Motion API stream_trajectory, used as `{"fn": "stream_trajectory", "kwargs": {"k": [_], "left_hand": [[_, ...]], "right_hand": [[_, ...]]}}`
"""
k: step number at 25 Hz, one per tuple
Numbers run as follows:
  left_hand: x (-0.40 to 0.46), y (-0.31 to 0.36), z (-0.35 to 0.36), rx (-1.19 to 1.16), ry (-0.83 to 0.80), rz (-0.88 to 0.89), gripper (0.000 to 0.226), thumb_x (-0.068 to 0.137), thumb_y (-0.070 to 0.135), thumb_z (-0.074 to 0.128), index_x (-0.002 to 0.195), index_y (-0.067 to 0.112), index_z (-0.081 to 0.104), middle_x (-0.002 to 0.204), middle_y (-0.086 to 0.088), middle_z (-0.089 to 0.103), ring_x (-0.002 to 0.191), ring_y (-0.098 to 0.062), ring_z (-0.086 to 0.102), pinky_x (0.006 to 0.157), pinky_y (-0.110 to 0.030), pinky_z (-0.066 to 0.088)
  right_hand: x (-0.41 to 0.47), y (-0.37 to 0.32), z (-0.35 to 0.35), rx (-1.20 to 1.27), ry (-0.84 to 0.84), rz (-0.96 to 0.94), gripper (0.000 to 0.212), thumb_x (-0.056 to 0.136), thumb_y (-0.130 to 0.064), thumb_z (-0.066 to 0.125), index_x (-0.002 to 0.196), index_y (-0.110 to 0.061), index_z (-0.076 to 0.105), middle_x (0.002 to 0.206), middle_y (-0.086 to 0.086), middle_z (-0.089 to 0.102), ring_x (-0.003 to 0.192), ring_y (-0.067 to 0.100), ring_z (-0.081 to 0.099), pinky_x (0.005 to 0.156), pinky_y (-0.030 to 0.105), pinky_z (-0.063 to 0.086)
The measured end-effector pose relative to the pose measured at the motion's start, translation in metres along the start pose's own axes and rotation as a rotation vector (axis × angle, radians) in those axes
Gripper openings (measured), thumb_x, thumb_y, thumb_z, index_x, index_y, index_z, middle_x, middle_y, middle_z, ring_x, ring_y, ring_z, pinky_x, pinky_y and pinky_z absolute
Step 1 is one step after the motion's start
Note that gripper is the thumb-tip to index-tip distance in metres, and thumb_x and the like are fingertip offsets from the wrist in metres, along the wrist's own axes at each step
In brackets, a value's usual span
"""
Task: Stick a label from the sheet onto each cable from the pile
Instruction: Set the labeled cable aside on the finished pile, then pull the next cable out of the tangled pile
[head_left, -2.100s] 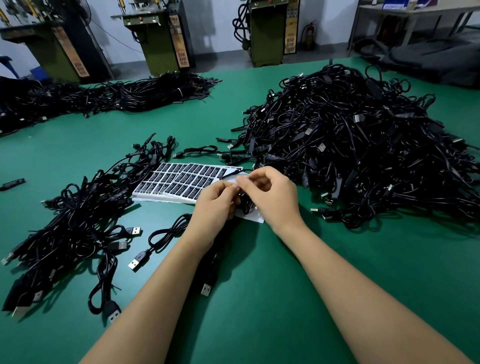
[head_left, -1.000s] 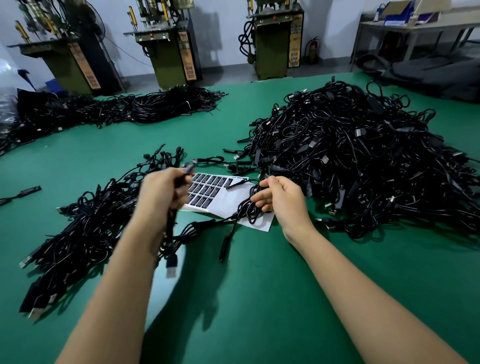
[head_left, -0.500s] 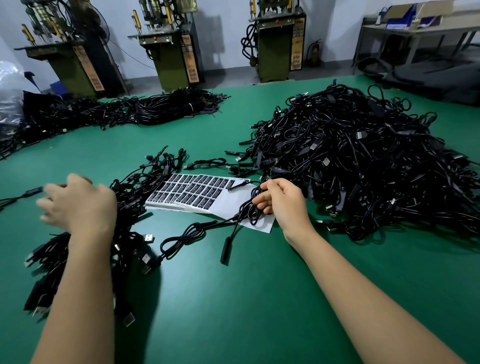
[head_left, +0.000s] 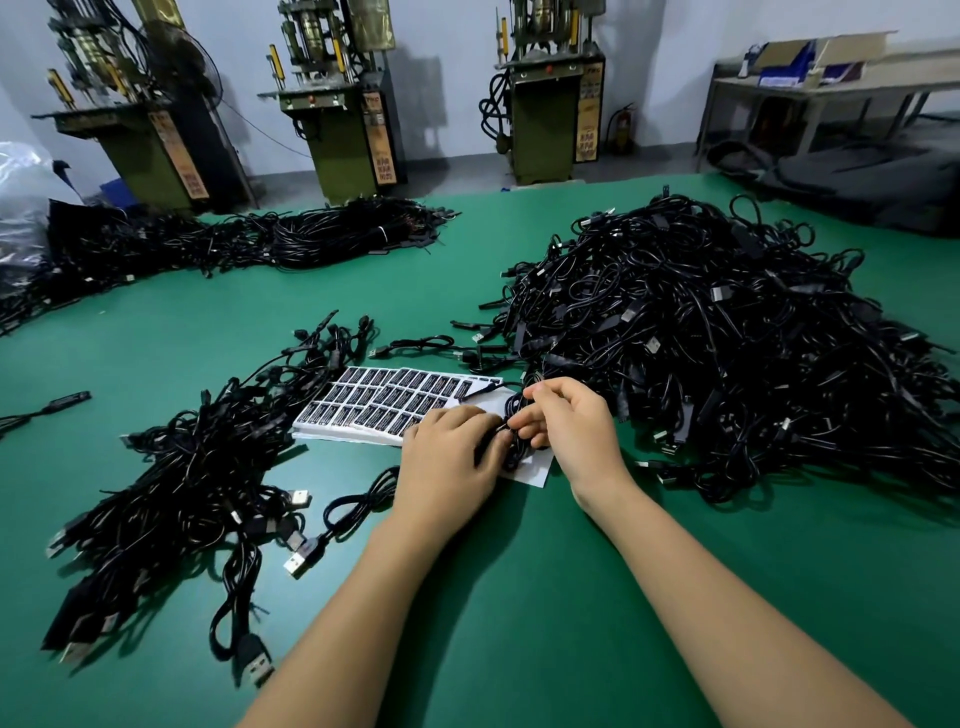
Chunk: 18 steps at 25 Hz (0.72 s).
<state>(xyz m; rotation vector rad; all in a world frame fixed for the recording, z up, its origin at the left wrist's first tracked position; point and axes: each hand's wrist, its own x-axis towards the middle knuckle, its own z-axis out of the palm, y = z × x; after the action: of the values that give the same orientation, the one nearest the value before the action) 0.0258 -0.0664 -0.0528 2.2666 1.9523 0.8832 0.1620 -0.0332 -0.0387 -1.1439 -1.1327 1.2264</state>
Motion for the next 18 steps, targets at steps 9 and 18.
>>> {"fn": "stream_trajectory", "kwargs": {"k": [9,18], "left_hand": [[0.001,-0.003,0.000,-0.022,0.024,-0.030,0.027,0.093,0.041,0.056,0.111,0.028,0.071,0.115,0.012,0.065,0.108,-0.018,0.052,0.094,-0.035,0.037],[0.001,-0.003,0.000,-0.051,0.041,0.001,0.024,0.094,0.034,0.056,0.104,0.021,0.073,0.110,0.005,0.068,0.098,-0.027,0.055,0.087,-0.042,0.043]], "right_hand": [[0.024,-0.030,0.002,-0.238,0.203,-0.269,0.009,0.094,-0.018,0.055,0.087,-0.021,0.060,0.074,-0.003,0.068,0.068,0.010,0.063,0.062,0.024,0.051],[0.091,-0.020,0.056,-1.545,-0.378,-0.257,0.029,0.099,-0.016,0.039,0.118,-0.014,0.061,0.124,0.012,0.058,0.118,0.035,0.047,0.097,0.038,0.041]]}}
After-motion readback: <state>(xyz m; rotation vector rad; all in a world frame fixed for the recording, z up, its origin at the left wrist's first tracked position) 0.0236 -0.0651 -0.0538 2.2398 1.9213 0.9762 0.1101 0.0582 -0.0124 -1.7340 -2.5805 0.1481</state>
